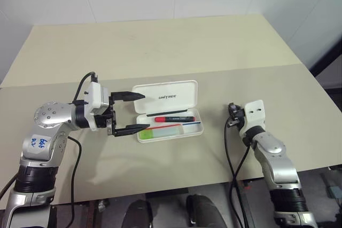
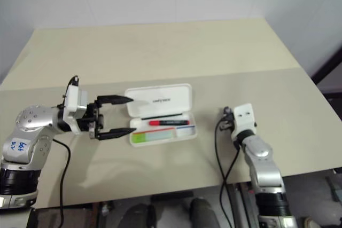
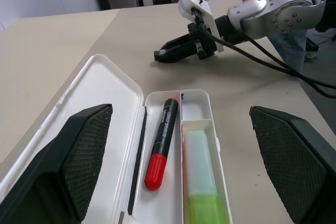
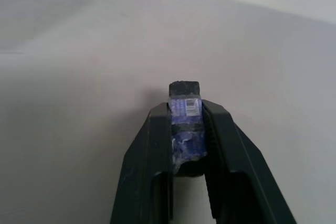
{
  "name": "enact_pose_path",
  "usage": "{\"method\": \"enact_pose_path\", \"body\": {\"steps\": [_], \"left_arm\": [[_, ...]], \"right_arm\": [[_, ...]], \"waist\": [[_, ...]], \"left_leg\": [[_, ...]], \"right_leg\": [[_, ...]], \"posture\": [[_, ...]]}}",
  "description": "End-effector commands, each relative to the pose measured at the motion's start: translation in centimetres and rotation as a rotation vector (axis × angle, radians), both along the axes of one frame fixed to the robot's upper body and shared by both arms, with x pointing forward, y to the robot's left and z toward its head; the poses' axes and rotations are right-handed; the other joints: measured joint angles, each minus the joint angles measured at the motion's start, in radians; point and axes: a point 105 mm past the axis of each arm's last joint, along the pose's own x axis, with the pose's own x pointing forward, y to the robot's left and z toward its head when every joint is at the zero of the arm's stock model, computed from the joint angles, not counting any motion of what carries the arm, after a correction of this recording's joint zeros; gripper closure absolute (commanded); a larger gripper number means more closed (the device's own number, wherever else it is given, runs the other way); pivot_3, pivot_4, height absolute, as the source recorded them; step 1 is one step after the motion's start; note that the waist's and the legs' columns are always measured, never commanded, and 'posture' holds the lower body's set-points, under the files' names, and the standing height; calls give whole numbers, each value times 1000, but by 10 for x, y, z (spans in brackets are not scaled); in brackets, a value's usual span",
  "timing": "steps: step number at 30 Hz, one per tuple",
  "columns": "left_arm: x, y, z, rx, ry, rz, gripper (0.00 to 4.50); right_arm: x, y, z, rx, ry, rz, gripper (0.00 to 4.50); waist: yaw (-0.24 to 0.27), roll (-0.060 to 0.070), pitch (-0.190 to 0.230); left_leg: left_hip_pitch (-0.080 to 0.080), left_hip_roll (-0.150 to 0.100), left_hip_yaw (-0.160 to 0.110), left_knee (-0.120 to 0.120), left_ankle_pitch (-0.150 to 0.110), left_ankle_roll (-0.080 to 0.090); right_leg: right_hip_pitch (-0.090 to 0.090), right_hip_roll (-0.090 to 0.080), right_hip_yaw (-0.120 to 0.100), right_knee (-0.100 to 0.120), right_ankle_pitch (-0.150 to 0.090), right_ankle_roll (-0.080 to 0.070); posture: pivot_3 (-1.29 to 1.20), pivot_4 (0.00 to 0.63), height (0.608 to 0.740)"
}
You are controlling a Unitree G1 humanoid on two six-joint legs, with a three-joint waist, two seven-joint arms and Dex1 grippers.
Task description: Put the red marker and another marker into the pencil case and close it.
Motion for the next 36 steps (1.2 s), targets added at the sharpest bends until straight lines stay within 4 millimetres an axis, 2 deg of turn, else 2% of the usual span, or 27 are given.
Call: {"method": "enact_pose_path", "body": {"steps": [1,6,10,12,16,26,36], "left_arm": [[-7,5,6,0,-39,7,0],[-11,6,0,-2,-33,11,0],[-13,6,-2,-13,-25,20,0],[-14,6,-4,-8,-24,23,0],[-15,8,-4,-1,-26,31,0],[-21,7,-6,8,-21,38,0],[-22,6,-8,4,-14,41,0]], "right_arm": [[-10,1,35,-57,-104,234,4094],[-22,10,53,-54,-110,506,4094],[-38,33,63,-59,-89,803,4094],[-43,46,63,-83,-61,947,4094],[-43,65,57,-118,-25,1106,4094],[-35,90,32,-216,26,1299,4094],[-22,106,24,-253,6,1328,4094]], "waist": [[1,0,0],[1,0,0],[1,0,0],[-2,0,0],[0,0,0],[0,0,0],[-4,0,0]], "left_leg": [[0,0,0,0,0,1],[0,1,1,0,0,1],[1,1,1,1,0,1],[1,1,1,1,0,1],[2,2,1,1,0,1],[1,2,2,2,0,1],[2,2,3,3,0,0]], "right_leg": [[0,0,0,0,0,0],[0,1,0,0,0,0],[0,1,1,0,0,0],[0,1,1,0,0,0],[0,1,1,1,1,0],[0,0,1,0,1,0],[0,0,1,2,1,0]], "posture": [[0,150,740],[0,150,740],[0,150,740],[0,150,740],[0,150,740],[0,150,740],[0,150,740]]}}
